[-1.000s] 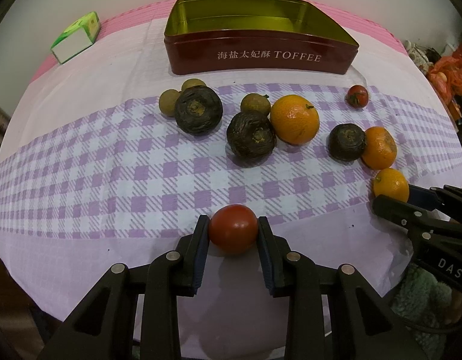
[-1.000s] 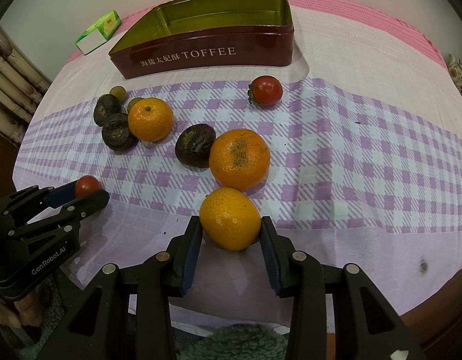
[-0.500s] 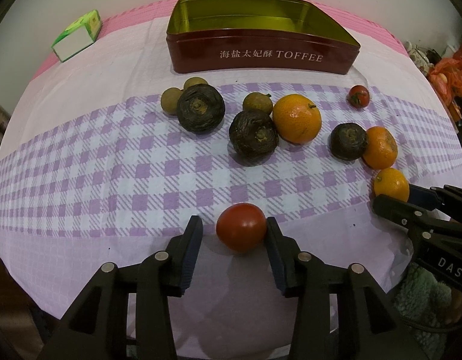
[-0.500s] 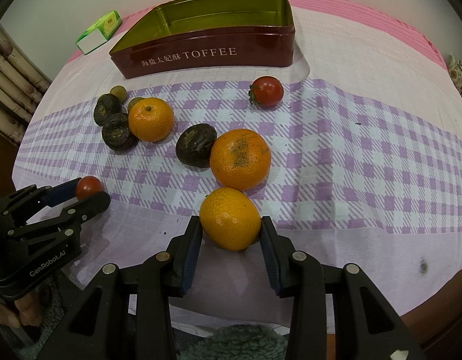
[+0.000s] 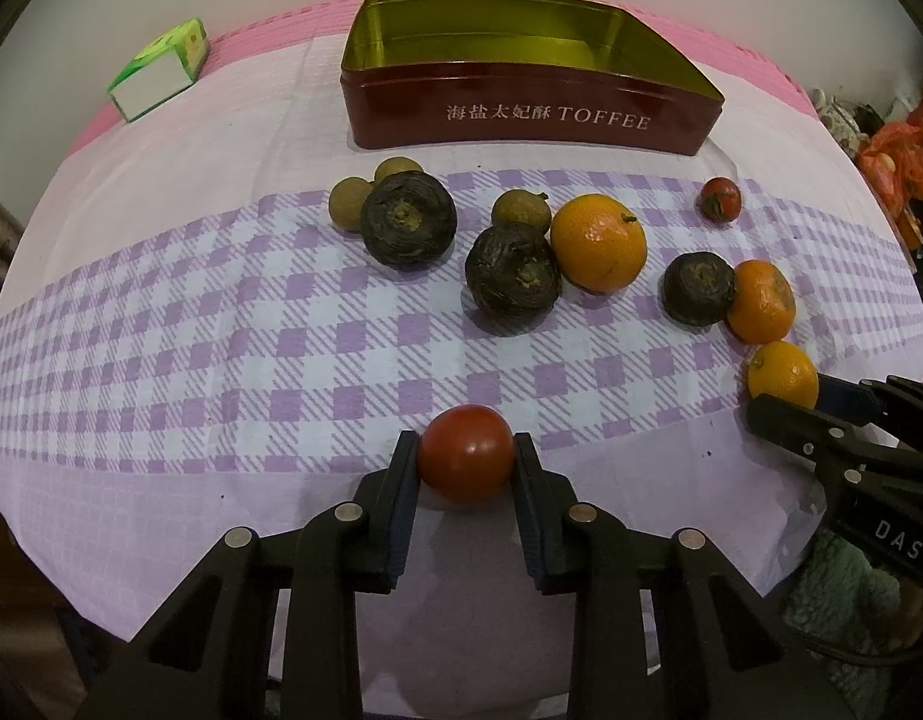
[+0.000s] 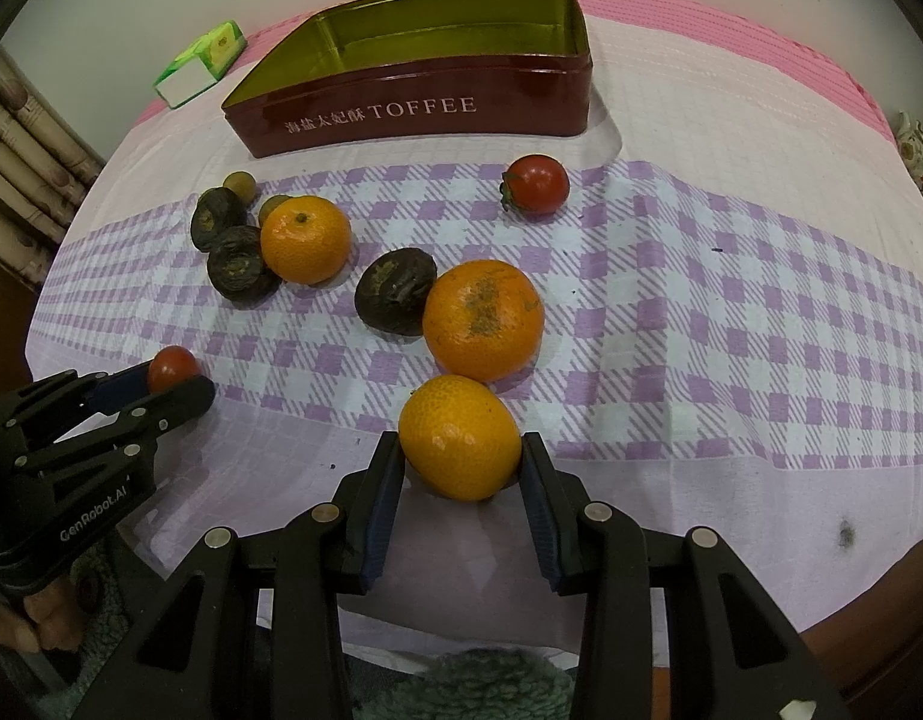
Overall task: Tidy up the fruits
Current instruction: 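Lift the red tomato with the left tool while the right tool lifts the orange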
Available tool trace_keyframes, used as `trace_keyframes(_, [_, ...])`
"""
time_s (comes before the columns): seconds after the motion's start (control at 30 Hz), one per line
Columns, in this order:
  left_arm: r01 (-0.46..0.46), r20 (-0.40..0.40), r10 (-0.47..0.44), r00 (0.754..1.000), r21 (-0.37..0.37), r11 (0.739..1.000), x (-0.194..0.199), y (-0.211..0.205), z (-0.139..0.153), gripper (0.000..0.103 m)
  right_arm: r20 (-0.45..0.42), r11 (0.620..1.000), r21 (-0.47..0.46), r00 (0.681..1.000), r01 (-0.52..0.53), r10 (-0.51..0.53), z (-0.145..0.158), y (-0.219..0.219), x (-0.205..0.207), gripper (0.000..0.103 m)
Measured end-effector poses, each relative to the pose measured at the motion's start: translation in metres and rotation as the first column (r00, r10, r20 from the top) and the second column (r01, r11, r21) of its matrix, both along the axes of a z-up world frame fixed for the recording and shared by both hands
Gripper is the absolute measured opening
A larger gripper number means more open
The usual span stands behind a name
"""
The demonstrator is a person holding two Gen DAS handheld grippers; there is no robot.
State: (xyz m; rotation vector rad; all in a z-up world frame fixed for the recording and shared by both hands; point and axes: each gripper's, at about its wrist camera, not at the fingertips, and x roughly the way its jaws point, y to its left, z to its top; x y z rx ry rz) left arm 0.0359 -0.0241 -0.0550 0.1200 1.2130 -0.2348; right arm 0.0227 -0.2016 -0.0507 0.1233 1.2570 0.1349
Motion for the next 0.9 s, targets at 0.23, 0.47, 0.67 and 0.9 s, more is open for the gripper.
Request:
trace_keyframes(0.23, [0.001, 0.018, -0.001, 1.0, -0.013, 1.0, 0.001, 0.002, 0.005, 0.031, 0.014, 1.0, 0.005, 1.0, -0.002, 0.002, 0.005, 0.003, 0.001, 0.037])
trace_keyframes(0.47, [0.003, 0.038, -0.002, 0.999, -0.028, 1.0, 0.008, 0.005, 0.014, 0.031, 0.04, 1.0, 0.001, 0.999, -0.023, 0.023, 0.014, 0.004, 0.0, 0.036])
trace_keyframes(0.67, [0.008, 0.043, -0.006, 0.999, -0.033, 0.999, 0.01, 0.004, 0.015, 0.031, 0.051, 0.999, 0.0, 0.998, -0.034, 0.034, 0.019, 0.001, -0.001, 0.036])
trace_keyframes(0.9, [0.003, 0.048, -0.001, 0.999, -0.038, 0.999, 0.013, 0.01, 0.016, 0.031, 0.072, 0.999, 0.003, 0.996, -0.047, 0.046, 0.028, 0.004, -0.002, 0.036])
